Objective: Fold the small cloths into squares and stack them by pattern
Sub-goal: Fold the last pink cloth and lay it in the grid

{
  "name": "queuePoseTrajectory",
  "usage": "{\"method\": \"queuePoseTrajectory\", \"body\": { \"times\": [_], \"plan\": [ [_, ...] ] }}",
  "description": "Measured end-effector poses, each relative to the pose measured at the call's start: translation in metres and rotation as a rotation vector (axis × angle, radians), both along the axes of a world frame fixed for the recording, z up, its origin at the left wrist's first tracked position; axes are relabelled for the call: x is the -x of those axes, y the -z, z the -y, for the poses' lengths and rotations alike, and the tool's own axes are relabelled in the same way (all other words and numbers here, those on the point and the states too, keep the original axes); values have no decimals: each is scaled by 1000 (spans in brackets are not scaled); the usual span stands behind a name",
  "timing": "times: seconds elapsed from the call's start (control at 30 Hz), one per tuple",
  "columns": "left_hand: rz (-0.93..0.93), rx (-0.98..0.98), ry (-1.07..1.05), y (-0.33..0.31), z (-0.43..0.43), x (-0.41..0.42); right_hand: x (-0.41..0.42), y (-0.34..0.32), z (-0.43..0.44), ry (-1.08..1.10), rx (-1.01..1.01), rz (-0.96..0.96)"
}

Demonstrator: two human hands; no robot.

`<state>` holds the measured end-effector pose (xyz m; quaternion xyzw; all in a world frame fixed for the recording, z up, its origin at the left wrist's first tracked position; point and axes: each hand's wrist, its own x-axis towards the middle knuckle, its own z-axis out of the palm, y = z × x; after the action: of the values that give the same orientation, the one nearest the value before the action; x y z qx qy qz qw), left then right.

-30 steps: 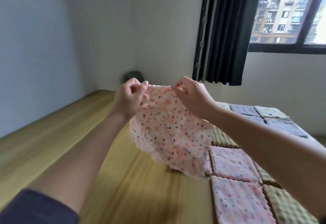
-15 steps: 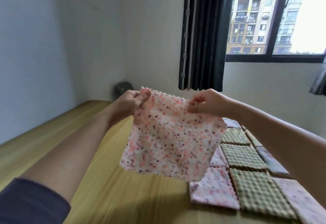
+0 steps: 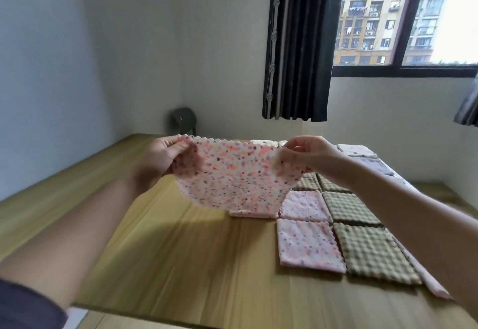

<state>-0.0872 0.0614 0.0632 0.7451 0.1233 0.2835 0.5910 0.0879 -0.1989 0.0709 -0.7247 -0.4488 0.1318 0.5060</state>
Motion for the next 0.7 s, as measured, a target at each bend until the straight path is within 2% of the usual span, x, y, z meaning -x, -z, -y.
{"method": "queuePoseTrajectory", "body": {
  "times": [0.3, 0.37, 0.47, 0.57, 0.63, 0.7],
  "plan": [
    [-408, 24, 202, 88, 20, 97, 59, 89, 24, -230, 313, -201],
    [-435, 51, 188, 104, 24, 104, 70, 101, 26, -271, 389, -174],
    [-403, -7, 37, 121, 19, 100, 73, 110, 18, -201, 369, -145],
    [-389, -241, -181, 130, 12, 84, 63, 117, 0, -5, 292, -118],
    [-431, -424, -315, 135, 9, 70, 57, 117, -13, 104, 337, 6],
    [-475, -526, -403, 137, 6, 58, 55, 116, -24, 177, 456, 177]
  ]
}}
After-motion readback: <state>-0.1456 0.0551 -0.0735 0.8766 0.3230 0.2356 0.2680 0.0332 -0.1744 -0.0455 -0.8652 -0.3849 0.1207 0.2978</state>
